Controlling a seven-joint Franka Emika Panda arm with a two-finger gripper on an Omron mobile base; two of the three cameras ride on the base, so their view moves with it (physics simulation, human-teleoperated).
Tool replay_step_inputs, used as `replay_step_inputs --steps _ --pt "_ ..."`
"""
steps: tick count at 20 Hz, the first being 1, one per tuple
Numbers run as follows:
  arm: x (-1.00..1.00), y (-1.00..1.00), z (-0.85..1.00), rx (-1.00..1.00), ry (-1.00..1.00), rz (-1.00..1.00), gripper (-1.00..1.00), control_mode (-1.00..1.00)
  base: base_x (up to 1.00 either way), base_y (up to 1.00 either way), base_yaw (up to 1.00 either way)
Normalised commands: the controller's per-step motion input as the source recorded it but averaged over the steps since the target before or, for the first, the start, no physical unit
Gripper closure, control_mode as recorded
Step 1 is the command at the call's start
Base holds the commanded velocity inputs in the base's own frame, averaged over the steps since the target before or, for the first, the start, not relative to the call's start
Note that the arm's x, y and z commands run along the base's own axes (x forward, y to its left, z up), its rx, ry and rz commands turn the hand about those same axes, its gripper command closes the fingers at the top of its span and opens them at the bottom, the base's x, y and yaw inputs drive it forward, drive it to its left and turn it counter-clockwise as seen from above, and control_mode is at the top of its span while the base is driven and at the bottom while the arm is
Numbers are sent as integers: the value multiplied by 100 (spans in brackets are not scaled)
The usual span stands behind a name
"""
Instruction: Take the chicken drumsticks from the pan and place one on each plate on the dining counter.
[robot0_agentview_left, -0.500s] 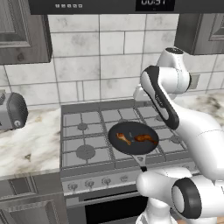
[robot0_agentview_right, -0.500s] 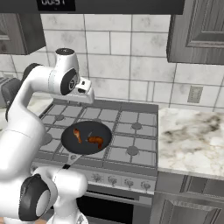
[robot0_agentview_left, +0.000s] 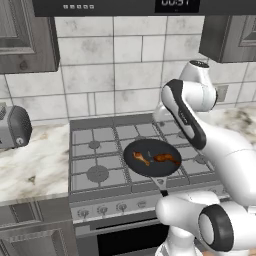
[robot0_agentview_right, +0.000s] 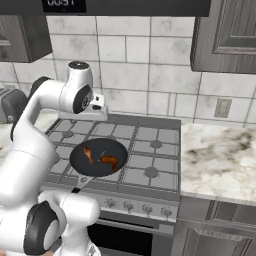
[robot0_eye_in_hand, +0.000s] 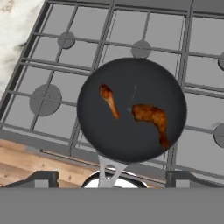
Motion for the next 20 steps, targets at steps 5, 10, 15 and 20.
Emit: replay_step_inputs --steps 5,10,15,20 --pt "20 10 -49 0 0 23 -100 -100 0 0 0" --pt "39 23 -64 0 0 21 -100 -100 0 0 0" --pt "47 25 -67 -2 -1 17 -100 -100 0 0 0" --pt "49 18 -62 -7 0 10 -100 -100 0 0 0"
